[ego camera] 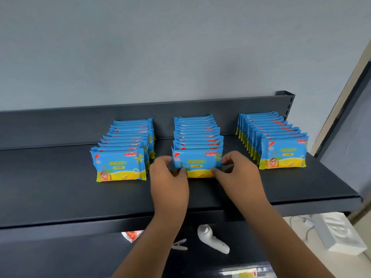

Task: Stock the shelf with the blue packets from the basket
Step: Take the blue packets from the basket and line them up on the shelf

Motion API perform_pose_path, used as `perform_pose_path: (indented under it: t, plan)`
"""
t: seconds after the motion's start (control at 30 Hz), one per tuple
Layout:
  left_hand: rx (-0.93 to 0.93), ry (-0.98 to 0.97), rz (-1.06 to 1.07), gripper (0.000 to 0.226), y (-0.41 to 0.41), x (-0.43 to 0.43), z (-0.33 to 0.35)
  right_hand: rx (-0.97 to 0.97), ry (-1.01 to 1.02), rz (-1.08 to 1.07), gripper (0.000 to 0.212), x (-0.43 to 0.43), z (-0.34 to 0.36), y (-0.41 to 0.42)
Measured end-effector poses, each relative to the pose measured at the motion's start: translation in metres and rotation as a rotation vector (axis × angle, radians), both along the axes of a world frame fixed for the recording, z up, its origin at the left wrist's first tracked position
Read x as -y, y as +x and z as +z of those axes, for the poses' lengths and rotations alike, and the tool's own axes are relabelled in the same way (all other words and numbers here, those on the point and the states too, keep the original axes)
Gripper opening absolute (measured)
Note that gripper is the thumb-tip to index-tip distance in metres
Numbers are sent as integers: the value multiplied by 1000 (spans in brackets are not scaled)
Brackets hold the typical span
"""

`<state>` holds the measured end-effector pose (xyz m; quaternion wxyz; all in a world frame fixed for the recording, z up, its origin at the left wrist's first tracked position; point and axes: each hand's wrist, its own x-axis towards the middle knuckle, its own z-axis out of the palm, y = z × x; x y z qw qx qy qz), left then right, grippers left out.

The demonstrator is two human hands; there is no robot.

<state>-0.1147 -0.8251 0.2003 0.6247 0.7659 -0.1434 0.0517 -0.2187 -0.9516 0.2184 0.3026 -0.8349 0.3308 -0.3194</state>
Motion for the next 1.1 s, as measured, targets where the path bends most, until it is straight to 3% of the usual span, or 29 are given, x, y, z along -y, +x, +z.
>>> perform_pose_path:
  t: [0.33,0.57,0.73,0.93,1.1]
  plan:
    - [28,101,-138,34,11,-4,2,42,110,-74,26,1,1,1]
    - [-7,56,-173,44,11,-4,1,51,132,-47,66,-5,1,1]
    - [69,109,-207,46,14,2,0,83,166,23,42,-6,4,3]
    - [163,199,-170,54,8,1,-1,92,182,9,43,-4,5,-2]
    - [313,420,-2,78,3,2,-2,100,172,-30,57,-6,3,-3]
